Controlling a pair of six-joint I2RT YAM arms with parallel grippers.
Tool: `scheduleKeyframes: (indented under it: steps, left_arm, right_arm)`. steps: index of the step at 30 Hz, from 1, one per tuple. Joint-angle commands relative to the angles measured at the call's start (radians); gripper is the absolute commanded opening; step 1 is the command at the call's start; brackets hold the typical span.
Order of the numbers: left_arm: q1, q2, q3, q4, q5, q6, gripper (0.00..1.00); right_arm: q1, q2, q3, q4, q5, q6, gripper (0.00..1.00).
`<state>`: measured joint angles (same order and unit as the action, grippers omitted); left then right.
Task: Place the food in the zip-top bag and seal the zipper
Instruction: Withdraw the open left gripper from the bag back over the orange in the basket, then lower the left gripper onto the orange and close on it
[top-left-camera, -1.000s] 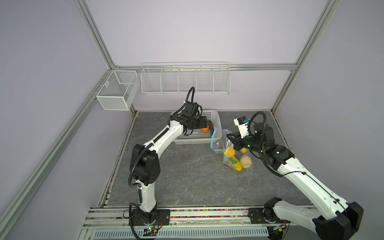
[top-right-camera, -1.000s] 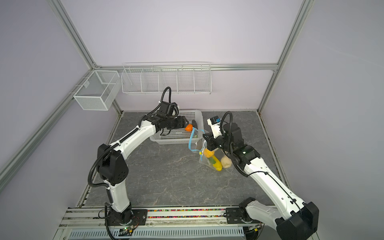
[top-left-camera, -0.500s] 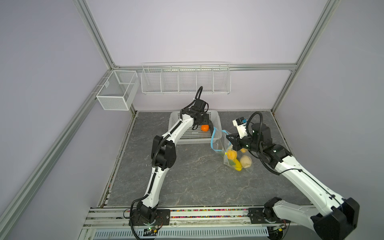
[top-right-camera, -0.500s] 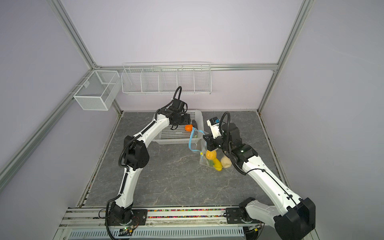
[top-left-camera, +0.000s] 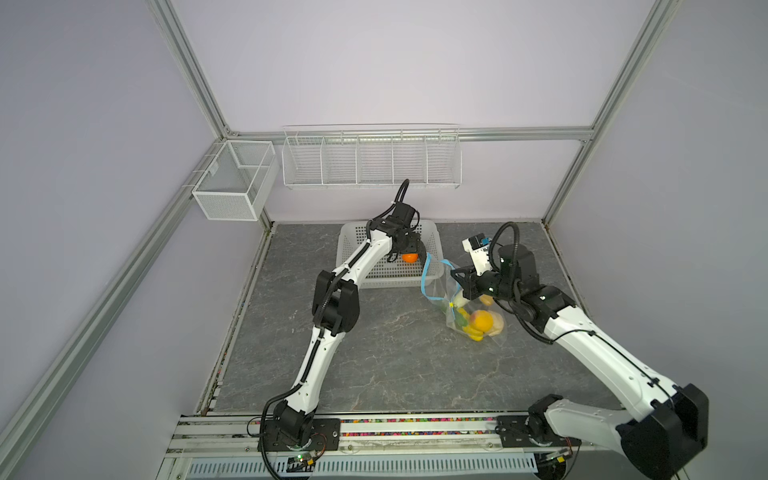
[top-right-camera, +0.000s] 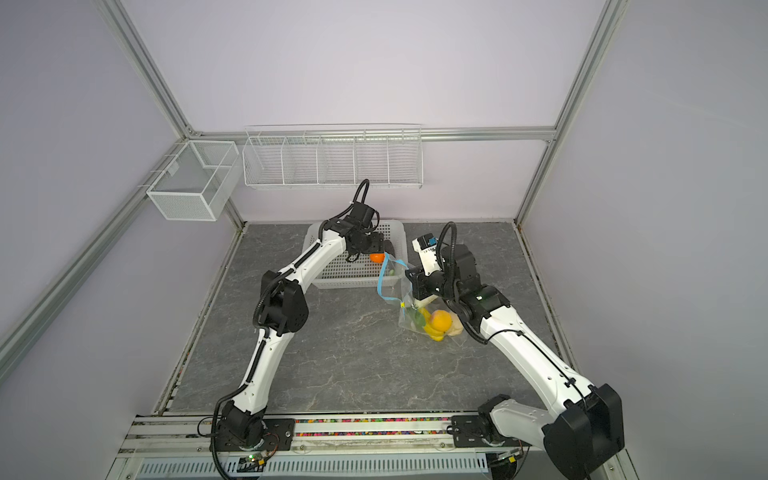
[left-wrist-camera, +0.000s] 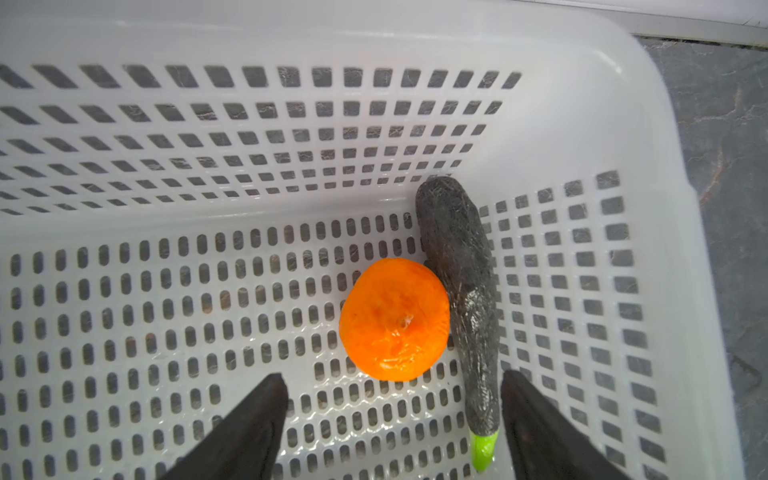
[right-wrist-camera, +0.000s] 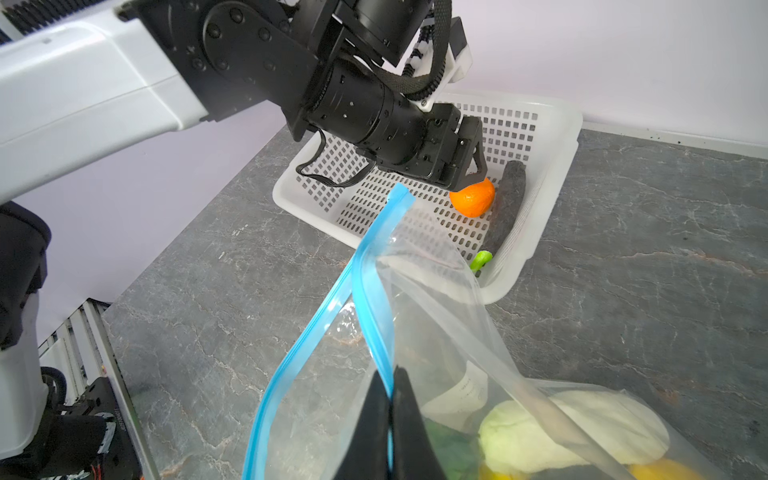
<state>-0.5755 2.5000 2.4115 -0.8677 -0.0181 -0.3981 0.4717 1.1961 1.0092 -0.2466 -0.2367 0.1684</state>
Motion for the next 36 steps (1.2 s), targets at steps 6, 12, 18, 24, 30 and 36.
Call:
scheduleKeyframes:
  steps: [6, 12, 18, 24, 30, 36]
  left_arm:
    - [-0.003, 0.075, 0.078, -0.011, 0.011, 0.025, 0.83]
    - [-0.004, 0.09, 0.078, -0.013, -0.022, 0.033, 0.83]
    - [-0.005, 0.1, 0.077, 0.011, -0.033, 0.017, 0.81]
    - [-0.009, 0.116, 0.077, 0.037, -0.047, 0.008, 0.81]
    - [-0.017, 0.132, 0.078, 0.053, -0.056, 0.011, 0.81]
    - [-0.024, 0.138, 0.078, 0.067, -0.071, 0.013, 0.75]
  right_arm:
    - [-0.013, 0.011, -0.006, 0.016, -0.018, 0.001, 0.06]
    - [-0.015, 0.013, -0.012, 0.016, -0.023, 0.003, 0.07]
    - [-0.019, 0.026, -0.006, 0.026, -0.03, 0.005, 0.07]
    - [-0.018, 0.048, -0.001, 0.036, -0.043, 0.009, 0.06]
    - [-0.02, 0.056, -0.001, 0.041, -0.05, 0.013, 0.06]
    - [-0.02, 0.063, 0.002, 0.043, -0.052, 0.013, 0.06]
